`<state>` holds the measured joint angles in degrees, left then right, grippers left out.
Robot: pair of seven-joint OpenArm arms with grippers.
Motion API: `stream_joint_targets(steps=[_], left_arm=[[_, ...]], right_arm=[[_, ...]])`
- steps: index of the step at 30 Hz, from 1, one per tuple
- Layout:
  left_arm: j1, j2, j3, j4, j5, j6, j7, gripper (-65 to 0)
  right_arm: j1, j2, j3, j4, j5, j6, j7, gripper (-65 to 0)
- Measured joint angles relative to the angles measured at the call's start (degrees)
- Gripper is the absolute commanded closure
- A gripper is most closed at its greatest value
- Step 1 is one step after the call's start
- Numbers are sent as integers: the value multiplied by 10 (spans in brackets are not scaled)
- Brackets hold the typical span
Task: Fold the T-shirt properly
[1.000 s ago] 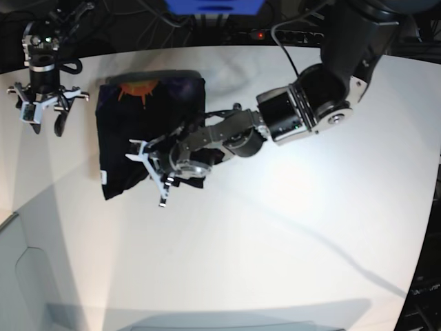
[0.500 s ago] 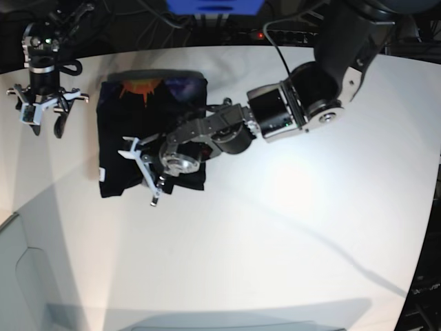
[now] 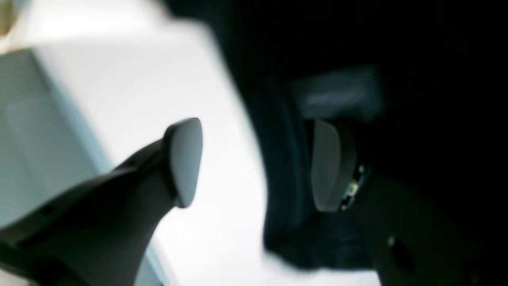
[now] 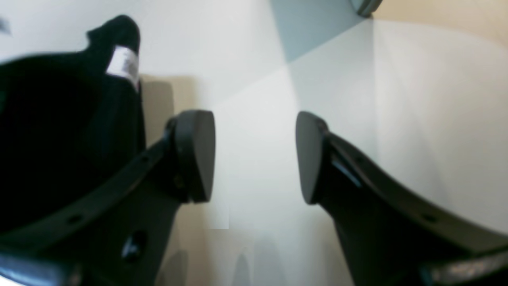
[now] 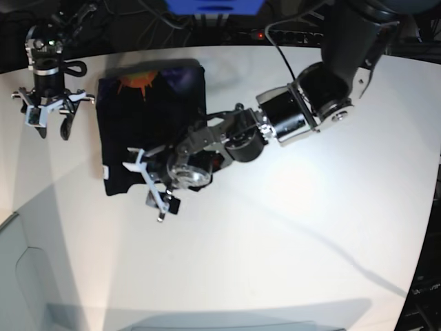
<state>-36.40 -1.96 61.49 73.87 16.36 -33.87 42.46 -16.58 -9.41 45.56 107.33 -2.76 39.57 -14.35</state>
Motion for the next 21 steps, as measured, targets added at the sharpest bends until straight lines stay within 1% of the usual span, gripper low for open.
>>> stream_joint_targets(steps=[2, 4, 6, 9, 10, 13, 15, 16, 18, 21], left_arm=[[-2, 1, -37, 19, 5, 0, 0, -408], [-3, 1, -80, 41, 6, 1, 0, -407], [-2, 1, -128, 66, 7, 2, 2, -407], [12, -14, -195, 109, 7, 4, -1, -408], [20, -21, -207, 115, 9, 4, 5, -407], [47, -45, -210, 132, 11, 2, 10, -406], [67, -72, -217, 173, -2, -4, 13, -406], [78, -87, -234, 196, -11, -7, 19, -406], [106, -113, -303, 223, 2, 2, 42, -406], [167, -146, -407, 253, 16, 7, 57, -405]], right_arm=[[0, 0, 0, 0, 0, 0, 0, -326], [0, 0, 0, 0, 0, 0, 0, -307], [-1, 1, -6, 0, 0, 0, 0, -273], [-6, 0, -23, 0, 2, 0, 1, -220], [-10, 0, -31, 0, 2, -1, 1, -206], [-24, 0, -59, 0, 2, 0, 0, -185], [-27, 0, -72, 1, 2, 0, -1, -181], [-29, 1, -78, 6, 2, 0, -1, -181], [-37, 3, -103, 16, 2, -1, 3, -181], [-54, 3, -155, 31, 0, 0, 1, -181]])
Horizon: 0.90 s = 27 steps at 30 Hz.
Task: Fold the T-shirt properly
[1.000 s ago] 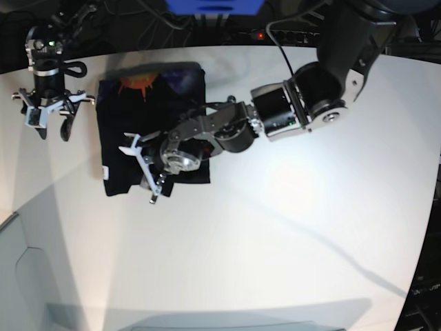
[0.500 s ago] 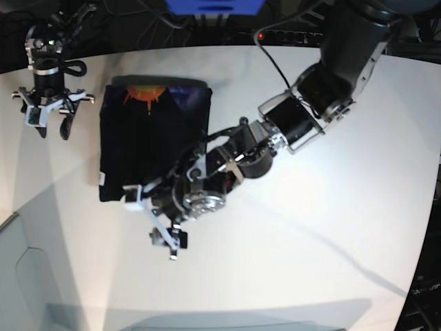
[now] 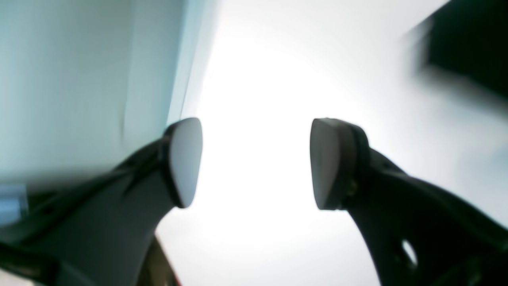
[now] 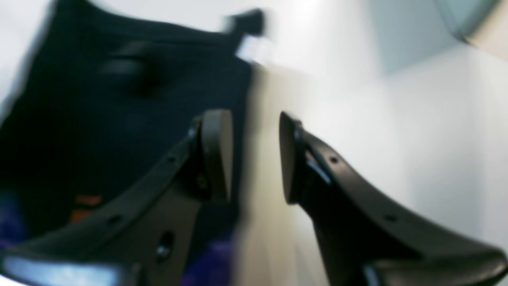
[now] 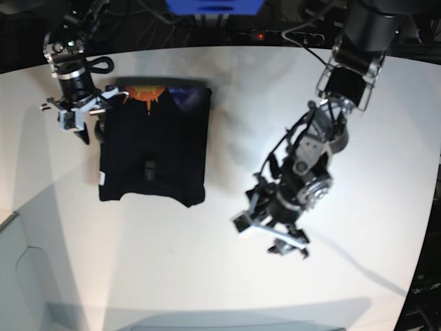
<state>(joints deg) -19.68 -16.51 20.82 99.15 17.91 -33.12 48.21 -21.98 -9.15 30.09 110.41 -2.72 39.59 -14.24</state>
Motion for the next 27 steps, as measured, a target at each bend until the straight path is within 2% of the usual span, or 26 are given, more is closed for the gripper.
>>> stream_joint_targets(steps=[4, 9, 13, 16, 22, 27], left_arm=[[90, -23, -126, 26, -15, -10, -5, -405], [167, -28, -287, 33, -5, -3, -5, -405], [221, -24, -360, 31, -9, -6, -2, -404], [250, -23, -392, 31, -9, -3, -5, -404], [333, -14, -404, 33, -10, -6, -4, -404], [378, 21, -434, 58, -14, -7, -10, -404]], right_arm=[[-26, -1, -64, 6, 3, 0, 4, -180], [-44, 3, -76, -11, 1, -1, 5, -177], [-34, 1, -78, -59, 2, -1, 6, -133], [-24, 2, -76, -96, 0, -1, 6, -110], [-14, 35, -79, -126, 6, -1, 14, -107], [-9, 50, -78, -126, 6, -1, 10, -107]])
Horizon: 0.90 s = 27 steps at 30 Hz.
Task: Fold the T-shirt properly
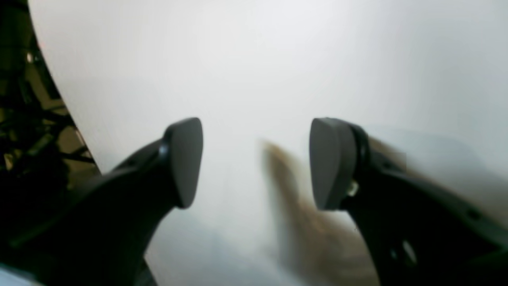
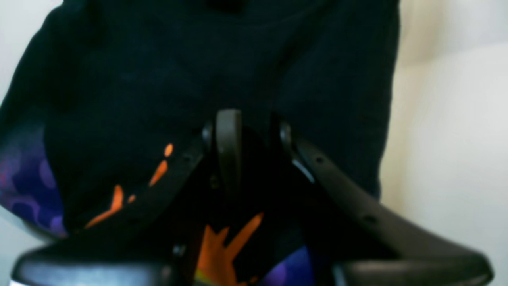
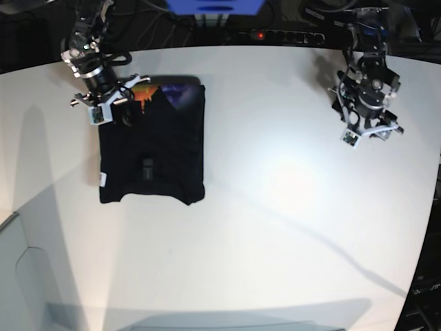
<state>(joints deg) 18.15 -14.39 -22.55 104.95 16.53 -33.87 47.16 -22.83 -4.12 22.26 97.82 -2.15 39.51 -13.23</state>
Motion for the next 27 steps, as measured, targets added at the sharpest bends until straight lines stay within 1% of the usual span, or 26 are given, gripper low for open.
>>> stream_joint_targets(steps=[3, 5, 7, 8, 11, 13, 15, 16, 18, 21, 25, 26, 27], left_arm=[[19, 11, -10, 19, 3, 2, 2, -404], [30, 14, -10, 30, 4, 2, 5, -403], [43, 16, -10, 52, 2, 2, 4, -397], [51, 15, -9, 61, 2, 2, 3, -378], [85, 22, -9, 89, 5, 3, 5, -274], [109, 43, -13, 97, 5, 5, 4, -189], [140, 61, -15, 98, -1, 2, 2, -104], [154, 69, -20, 98, 0, 1, 1, -68], [184, 86, -33, 97, 5, 2, 6, 0], [217, 108, -45, 98, 5, 3, 2, 0], [249, 146, -51, 99, 2, 2, -7, 0], [257, 153, -55, 100, 2, 2, -6, 0], [264, 162, -57, 102, 4, 2, -6, 0]], right_arm=[[-5, 3, 1, 4, 0, 0, 0, -107], [-18, 3, 1, 30, 3, 1, -8, -107], [-34, 3, 2, 67, 43, 0, -8, -107], [-41, 3, 2, 89, 57, 0, -4, -107], [-68, -2, 1, 151, 71, 0, -6, -106], [-101, -10, 1, 173, 73, 0, 2, -106], [-148, -21, 1, 177, 71, 1, -3, -104], [-167, -19, 1, 177, 71, 2, -10, -98], [-208, -13, 3, 177, 71, 1, -6, -60], [-261, -12, 6, 177, 72, 0, -3, -3], [-328, -12, 7, 177, 74, 1, -2, 0], [-341, -5, 5, 177, 74, 1, -3, 0], [-357, 11, 3, 177, 75, 1, -2, 0]])
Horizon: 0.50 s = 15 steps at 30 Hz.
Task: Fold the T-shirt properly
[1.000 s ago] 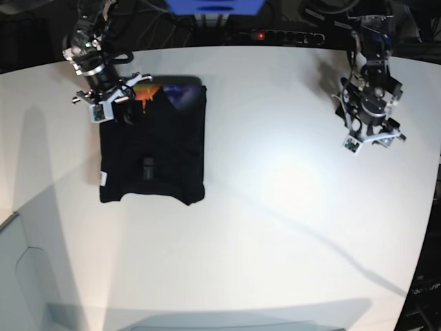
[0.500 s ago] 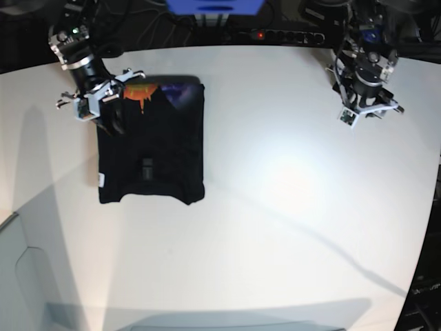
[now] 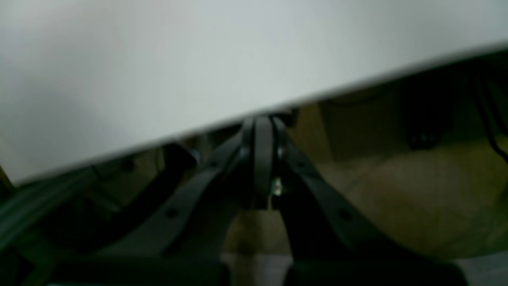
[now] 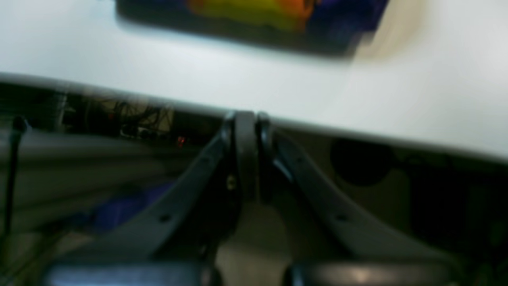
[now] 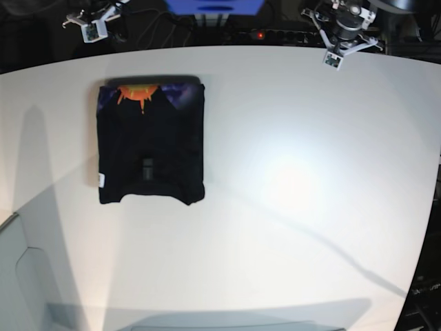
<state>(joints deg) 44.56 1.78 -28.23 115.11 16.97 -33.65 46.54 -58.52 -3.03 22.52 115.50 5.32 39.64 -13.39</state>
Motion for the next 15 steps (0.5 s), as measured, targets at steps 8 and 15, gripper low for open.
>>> stream_joint_targets(steps=[8, 15], left_arm=[[84, 63, 2, -2, -2, 0, 0, 0], [144, 73, -6, -33, -96, 6, 0, 0]], right_arm=[[-33, 57, 0, -56, 3, -2, -37, 0], [-25, 67, -60, -193, 3, -2, -22, 0]])
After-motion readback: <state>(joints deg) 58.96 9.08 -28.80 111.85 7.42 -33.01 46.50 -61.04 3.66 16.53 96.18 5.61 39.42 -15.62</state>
